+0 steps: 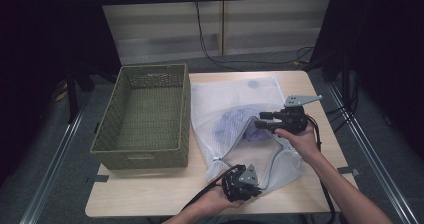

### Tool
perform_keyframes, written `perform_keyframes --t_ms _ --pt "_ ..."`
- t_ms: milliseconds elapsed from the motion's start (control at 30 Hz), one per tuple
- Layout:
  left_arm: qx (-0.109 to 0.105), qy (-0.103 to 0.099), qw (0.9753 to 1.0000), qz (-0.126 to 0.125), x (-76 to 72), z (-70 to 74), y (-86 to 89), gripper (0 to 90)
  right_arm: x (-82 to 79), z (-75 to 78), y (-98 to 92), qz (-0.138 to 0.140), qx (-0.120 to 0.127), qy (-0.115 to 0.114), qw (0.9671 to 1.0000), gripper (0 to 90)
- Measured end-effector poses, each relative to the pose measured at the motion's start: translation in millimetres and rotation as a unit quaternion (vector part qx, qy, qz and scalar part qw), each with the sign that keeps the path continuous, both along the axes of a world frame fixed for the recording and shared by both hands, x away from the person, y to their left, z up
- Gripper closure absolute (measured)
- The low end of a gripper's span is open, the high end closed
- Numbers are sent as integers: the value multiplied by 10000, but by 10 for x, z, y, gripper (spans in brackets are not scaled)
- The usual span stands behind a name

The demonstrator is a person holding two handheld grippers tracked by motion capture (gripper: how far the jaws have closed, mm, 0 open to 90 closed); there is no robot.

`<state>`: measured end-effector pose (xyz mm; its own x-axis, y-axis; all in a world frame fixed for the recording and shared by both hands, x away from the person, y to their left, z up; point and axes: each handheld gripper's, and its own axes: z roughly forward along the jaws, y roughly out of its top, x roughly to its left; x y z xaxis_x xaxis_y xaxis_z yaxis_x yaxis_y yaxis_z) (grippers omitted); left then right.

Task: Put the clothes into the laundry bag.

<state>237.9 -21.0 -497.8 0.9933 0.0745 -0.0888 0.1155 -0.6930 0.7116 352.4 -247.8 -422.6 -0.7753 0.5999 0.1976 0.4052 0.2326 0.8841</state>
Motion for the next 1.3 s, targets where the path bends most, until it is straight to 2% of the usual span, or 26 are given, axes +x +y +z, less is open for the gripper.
perform_keyframes --t_ms 133,167,233,300,333,367,500,600,767,900,933,1033,1167,1300 --pt "-8 9 10000 14 -5 -1 0 899 107 62 65 -4 -162 -24 9999 492" --pt "107 -32 9999 -46 1 16 6 899 123 66 79 13 -165 -23 9999 498" --pt "22 -29 10000 -31 4 2 2 899 162 51 118 56 -128 -11 9999 534" --pt "91 -15 9999 -88 21 15 7 899 184 17 153 98 -124 39 9999 572" --pt "90 -24 9999 -89 20 14 6 899 194 -1 164 107 -84 61 9999 609" --pt "37 -9 10000 -67 14 7 4 899 201 -14 173 147 -68 78 9998 686" --pt "17 -30 10000 -27 5 1 2 899 164 8 185 215 39 20 9998 849" --pt "89 -42 9999 -46 7 13 6 899 115 65 175 233 77 -19 9997 864" --pt "0 -8 10000 -12 0 0 0 899 32 172 146 314 220 -102 9992 872" --pt "63 -9 10000 -58 6 11 5 899 -55 247 151 452 213 -203 9985 873" --pt "18 3 10000 12 -4 3 2 899 -81 261 149 474 195 -203 9985 873" --pt "98 -29 9999 -25 -1 15 5 899 -159 287 139 541 157 -211 9982 873" --pt "83 -2 10000 -31 0 14 6 899 -325 310 123 646 78 -244 9976 875" --pt "87 9 9999 -50 2 15 6 899 -445 263 98 741 71 -209 9970 877"
